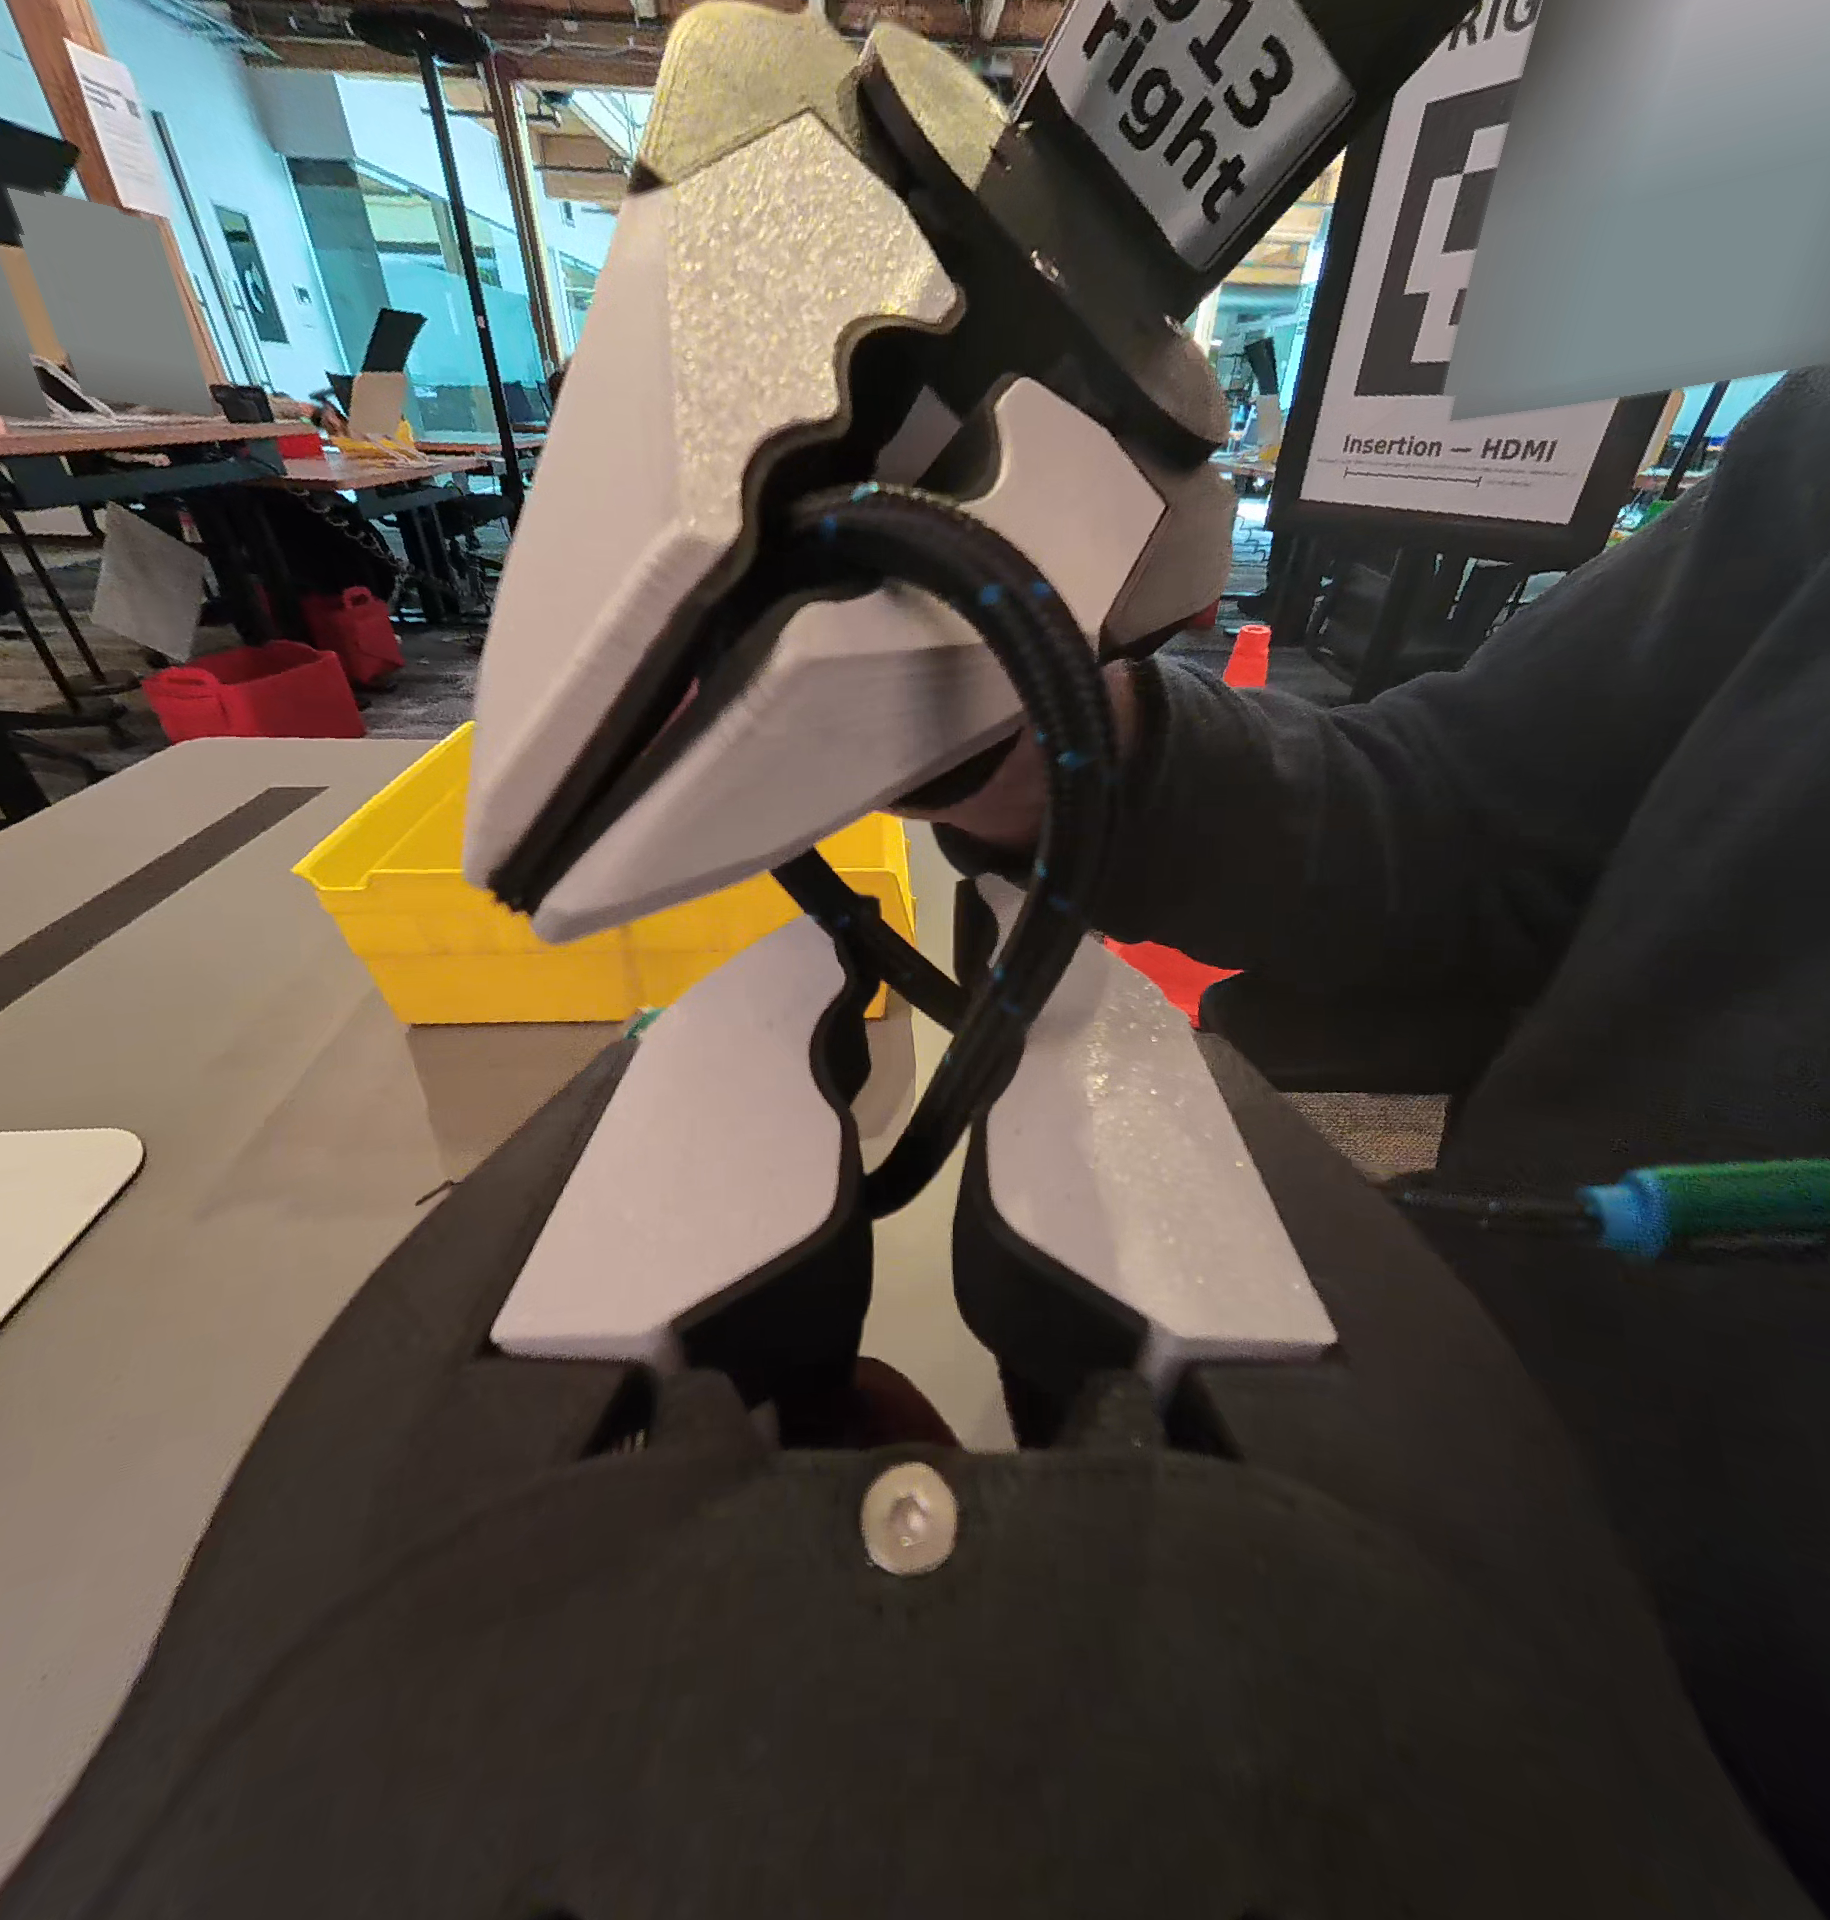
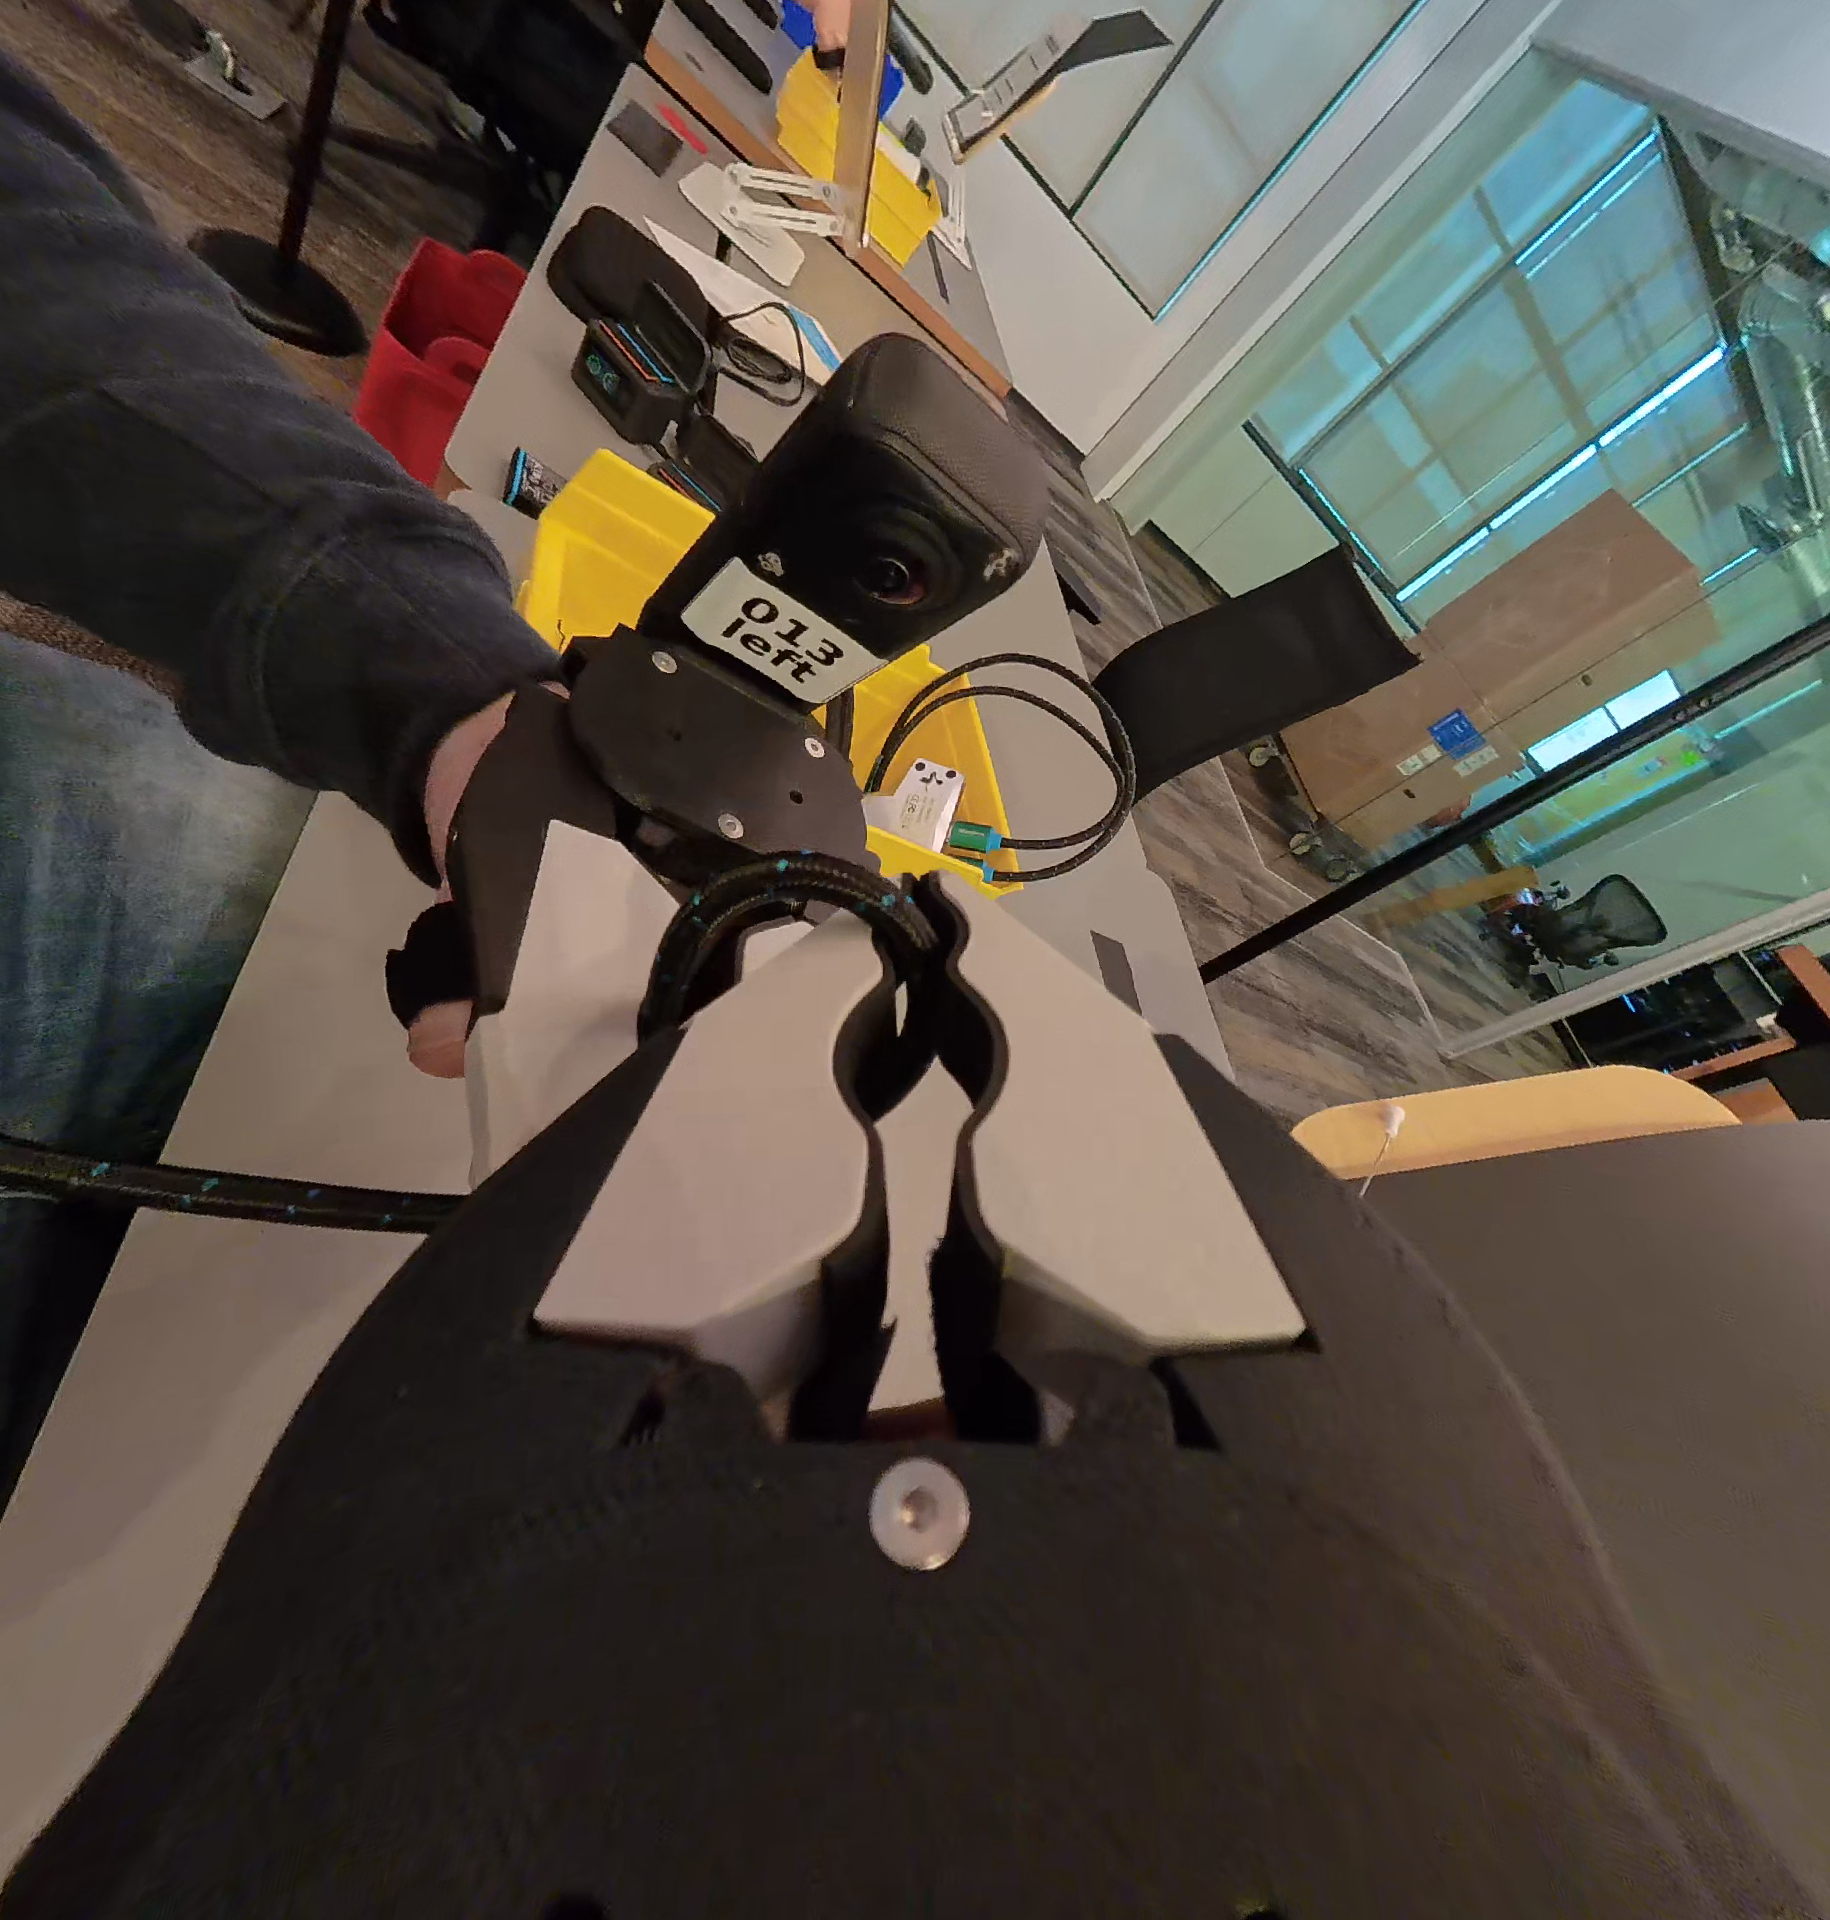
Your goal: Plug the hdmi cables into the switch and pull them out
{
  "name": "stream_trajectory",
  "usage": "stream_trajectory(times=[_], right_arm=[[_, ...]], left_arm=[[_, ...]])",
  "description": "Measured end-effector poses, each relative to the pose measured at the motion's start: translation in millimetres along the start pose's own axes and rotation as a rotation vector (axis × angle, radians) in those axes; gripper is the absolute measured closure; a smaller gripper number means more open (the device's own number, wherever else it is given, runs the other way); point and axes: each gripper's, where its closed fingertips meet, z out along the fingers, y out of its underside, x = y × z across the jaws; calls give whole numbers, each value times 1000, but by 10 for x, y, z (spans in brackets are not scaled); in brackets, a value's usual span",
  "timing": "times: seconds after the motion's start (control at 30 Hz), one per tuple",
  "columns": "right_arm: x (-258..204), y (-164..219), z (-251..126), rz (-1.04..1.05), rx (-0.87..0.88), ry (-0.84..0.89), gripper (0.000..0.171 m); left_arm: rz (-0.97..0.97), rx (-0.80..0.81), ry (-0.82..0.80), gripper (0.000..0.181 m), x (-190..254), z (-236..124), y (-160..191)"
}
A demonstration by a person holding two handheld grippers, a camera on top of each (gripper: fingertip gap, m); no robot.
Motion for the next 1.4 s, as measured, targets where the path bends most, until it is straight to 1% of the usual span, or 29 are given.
stream_trajectory(times=[0.13, 0.2, 0.27, 0.33, 0.37, 0.4, 0.43, 0.5, 0.53, 0.6, 0.67, 0.73, 0.77, 0.8, 0.9, 0.93, 1.03, 1.1, 1.2, 1.3, 1.33, 1.4], right_arm=[[63, 90, -3, 72, -40, -9, 170], [152, 179, -68, 161, -76, -5, 143], [164, 255, -176, 266, -100, -37, 135], [48, 381, -259, 378, -170, -104, 118], [-52, 442, -272, 433, -196, -146, 106], [-163, 491, -260, 500, -213, -191, 86], [-271, 528, -223, 555, -222, -227, 72], [-450, 651, -96, 574, -265, -259, 64], [-500, 709, -23, 577, -287, -259, 57], [-591, 778, 97, 605, -317, -287, 51], [-642, 797, 183, 634, -316, -311, 49], [-716, 825, 218, 657, -335, -343, 54], [-753, 863, 218, 658, -359, -356, 66], [-791, 896, 214, 664, -375, -373, 83], [-832, 921, 210, 675, -353, -396, 143], [-821, 927, 220, 664, -343, -387, 167], [-820, 910, 226, 640, -337, -388, 168], [-815, 857, 222, 685, -299, -406, 168], [-772, 820, 215, 725, -257, -401, 169], [-692, 837, 220, 744, -243, -347, 168], [-645, 839, 215, 760, -232, -325, 168], [-544, 885, 195, 771, -232, -271, 168]], left_arm=[[-46, 18, -16, 172, -53, -25, 17], [-91, 48, -54, 173, -166, -87, 32], [-128, 96, -100, 173, -299, -199, 1], [-126, 136, -174, 173, -439, -321, -65], [-120, 154, -190, 173, -469, -369, -114], [-108, 165, -220, 173, -509, -407, -155], [-91, 160, -240, 173, -530, -424, -179], [-56, 150, -260, 173, -531, -426, -220], [-44, 151, -269, 173, -522, -424, -244], [-10, 114, -272, 173, -475, -383, -233], [11, 82, -275, 174, -428, -342, -222], [34, 55, -294, 175, -412, -314, -219], [42, 44, -297, 175, -402, -300, -217], [41, 41, -296, 177, -394, -288, -221], [21, 54, -295, 180, -396, -281, -239], [14, 65, -297, 181, -402, -287, -251], [-14, 80, -291, 181, -407, -309, -261], [-71, 99, -263, 181, -414, -330, -288], [-93, 135, -252, 179, -427, -359, -330], [-96, 124, -255, 168, -428, -355, -304], [-99, 118, -264, 157, -440, -362, -286], [-93, 109, -296, 144, -475, -386, -243]])
